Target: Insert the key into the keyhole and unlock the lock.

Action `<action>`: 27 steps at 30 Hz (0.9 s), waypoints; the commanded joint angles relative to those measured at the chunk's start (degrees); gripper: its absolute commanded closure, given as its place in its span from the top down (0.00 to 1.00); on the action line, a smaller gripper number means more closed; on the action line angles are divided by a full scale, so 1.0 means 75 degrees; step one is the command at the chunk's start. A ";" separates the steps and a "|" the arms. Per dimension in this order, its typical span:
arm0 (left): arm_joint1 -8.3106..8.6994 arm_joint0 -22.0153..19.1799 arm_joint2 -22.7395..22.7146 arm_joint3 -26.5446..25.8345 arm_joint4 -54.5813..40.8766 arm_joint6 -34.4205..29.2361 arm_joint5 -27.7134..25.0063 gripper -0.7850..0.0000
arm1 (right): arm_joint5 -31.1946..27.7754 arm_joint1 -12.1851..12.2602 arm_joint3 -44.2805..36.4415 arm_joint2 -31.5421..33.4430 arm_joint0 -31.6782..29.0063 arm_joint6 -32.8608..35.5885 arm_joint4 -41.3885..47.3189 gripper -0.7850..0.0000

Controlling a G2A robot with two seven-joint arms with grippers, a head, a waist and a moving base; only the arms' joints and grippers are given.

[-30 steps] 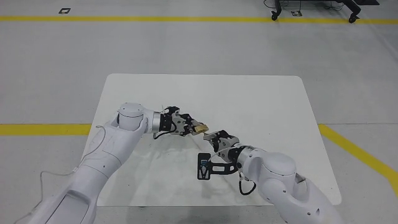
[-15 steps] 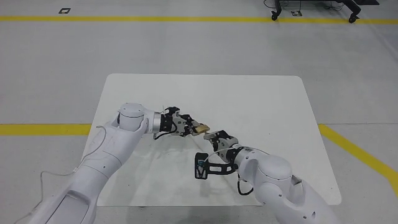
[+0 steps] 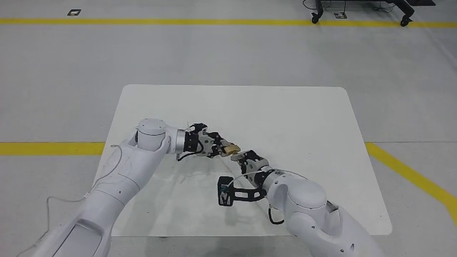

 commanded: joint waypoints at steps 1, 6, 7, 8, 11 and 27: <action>0.0000 0.0000 0.0001 -0.0003 0.0000 0.0002 0.0004 0.00 | -0.0020 -0.0017 0.0018 -0.0028 0.0033 0.0011 0.0017 0.00; 0.0003 0.0010 -0.0036 -0.0016 -0.0047 0.0032 -0.0068 0.00 | -0.0032 -0.0079 0.0184 -0.0045 0.0179 0.0038 0.0232 0.18; 0.0006 0.0015 -0.0067 -0.0024 -0.0066 0.0077 -0.0132 0.00 | -0.0019 -0.0093 0.0212 -0.0025 0.0201 0.0038 0.0332 0.91; 0.0007 0.0034 -0.0106 -0.0031 -0.0110 0.0136 -0.0200 0.00 | -0.0005 -0.0104 0.0226 0.0005 0.0223 0.0045 0.0421 1.00; 0.0014 0.0092 -0.0223 -0.0107 -0.0202 0.0335 -0.0460 0.00 | 0.0058 -0.0122 0.0175 0.0163 0.0226 0.0053 0.0706 1.00; 0.0085 0.0736 -0.0838 -0.0995 0.0138 0.2159 -0.2550 0.00 | 0.0448 -0.0132 0.0181 0.0293 0.0146 -0.0380 0.1058 1.00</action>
